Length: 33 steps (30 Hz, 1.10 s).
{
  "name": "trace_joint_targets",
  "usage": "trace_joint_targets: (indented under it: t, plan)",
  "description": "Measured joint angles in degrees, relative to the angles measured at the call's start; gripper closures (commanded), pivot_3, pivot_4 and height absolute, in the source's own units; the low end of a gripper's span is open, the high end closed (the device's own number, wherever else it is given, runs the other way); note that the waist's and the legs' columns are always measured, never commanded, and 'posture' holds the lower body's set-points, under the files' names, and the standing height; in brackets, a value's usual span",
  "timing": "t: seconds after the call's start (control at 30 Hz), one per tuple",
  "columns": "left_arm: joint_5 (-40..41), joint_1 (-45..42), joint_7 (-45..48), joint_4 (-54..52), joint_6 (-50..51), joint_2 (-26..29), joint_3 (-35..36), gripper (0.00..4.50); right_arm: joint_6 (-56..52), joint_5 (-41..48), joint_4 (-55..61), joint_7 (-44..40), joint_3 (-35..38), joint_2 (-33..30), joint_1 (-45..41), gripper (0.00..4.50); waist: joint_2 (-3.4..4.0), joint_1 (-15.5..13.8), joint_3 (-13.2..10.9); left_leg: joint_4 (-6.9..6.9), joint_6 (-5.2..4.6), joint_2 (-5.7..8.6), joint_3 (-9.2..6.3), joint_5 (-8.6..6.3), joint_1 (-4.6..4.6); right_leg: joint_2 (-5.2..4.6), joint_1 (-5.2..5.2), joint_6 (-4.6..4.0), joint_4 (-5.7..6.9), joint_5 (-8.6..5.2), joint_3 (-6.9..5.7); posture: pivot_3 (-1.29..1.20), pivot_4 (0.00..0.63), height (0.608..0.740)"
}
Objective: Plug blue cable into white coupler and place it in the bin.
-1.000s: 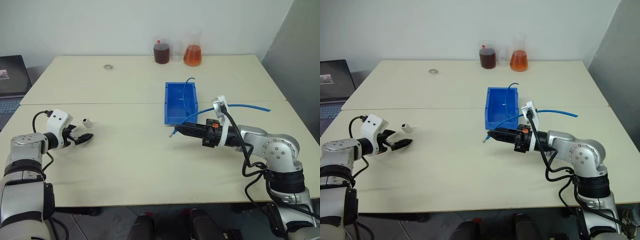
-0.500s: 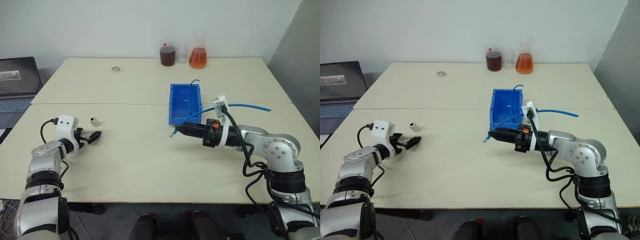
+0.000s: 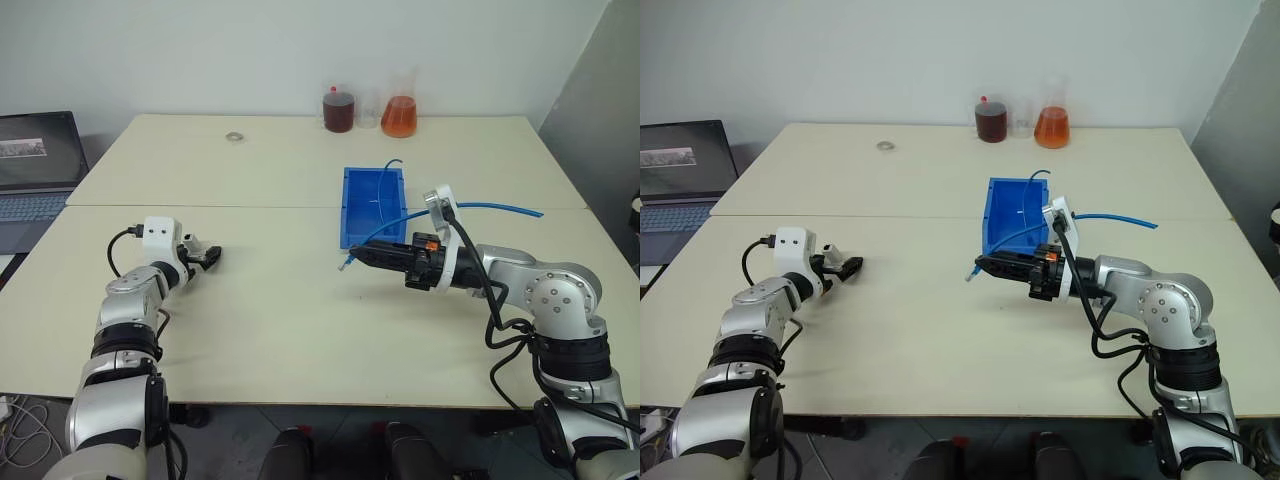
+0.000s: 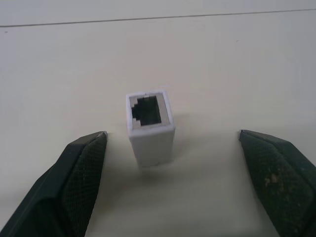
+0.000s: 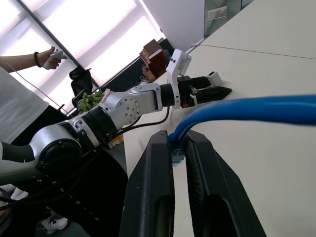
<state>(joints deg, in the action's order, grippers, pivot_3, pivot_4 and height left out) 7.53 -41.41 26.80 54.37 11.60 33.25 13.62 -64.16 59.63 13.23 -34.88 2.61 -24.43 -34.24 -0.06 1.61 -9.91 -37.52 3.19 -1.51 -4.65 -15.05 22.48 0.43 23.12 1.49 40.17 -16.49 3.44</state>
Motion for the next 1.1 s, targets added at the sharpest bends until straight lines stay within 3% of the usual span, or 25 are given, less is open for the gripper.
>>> trace_joint_targets:
  t: [0.07,0.1,0.67,0.9,1.1]
  plan:
    - [-0.17,-0.64,-0.41,1.06,-0.54,0.03,-0.17,0.04,0.0,0.0,0.0,0.0,0.0,0.0,0.0,4.41,0.0,0.15,0.0,0.0,0.0,-0.02,0.0,0.0,0.0,0.02,0.01,0.0,0.0,0.0,0.0,0.0,0.15,0.74]
    - [-0.37,-1.12,-0.39,1.85,-0.86,0.09,-0.33,0.4,0.0,0.0,0.0,0.0,0.0,0.0,0.0,4.41,0.0,0.18,0.0,0.0,0.0,-0.02,0.0,0.0,0.0,0.03,0.01,0.0,0.0,0.0,0.0,0.0,0.15,0.74]
    - [-0.95,-0.15,-2.09,-0.28,1.29,0.63,-1.37,3.9,0.05,0.0,0.02,0.02,0.0,0.17,0.09,4.41,0.0,1.68,0.0,0.02,0.0,-0.12,0.03,0.0,-0.06,0.13,0.02,0.0,0.01,0.0,0.1,0.0,0.15,0.74]
    - [-0.75,6.6,-6.51,-13.49,7.06,-0.78,-0.46,3.89,0.12,-0.03,0.06,0.02,0.0,0.22,0.23,4.41,0.0,2.32,0.0,0.07,0.0,-0.15,0.1,0.0,-0.08,0.16,0.05,0.0,-0.02,0.0,0.23,0.0,0.15,0.74]
    - [1.54,21.68,-10.79,-44.68,23.2,-5.33,0.01,3.89,0.14,-0.02,0.27,0.05,0.11,0.15,0.67,4.41,-0.01,1.98,0.0,0.17,0.02,-0.08,0.19,-0.01,0.01,-0.03,0.07,0.01,-0.24,0.0,0.33,0.0,0.15,0.74]
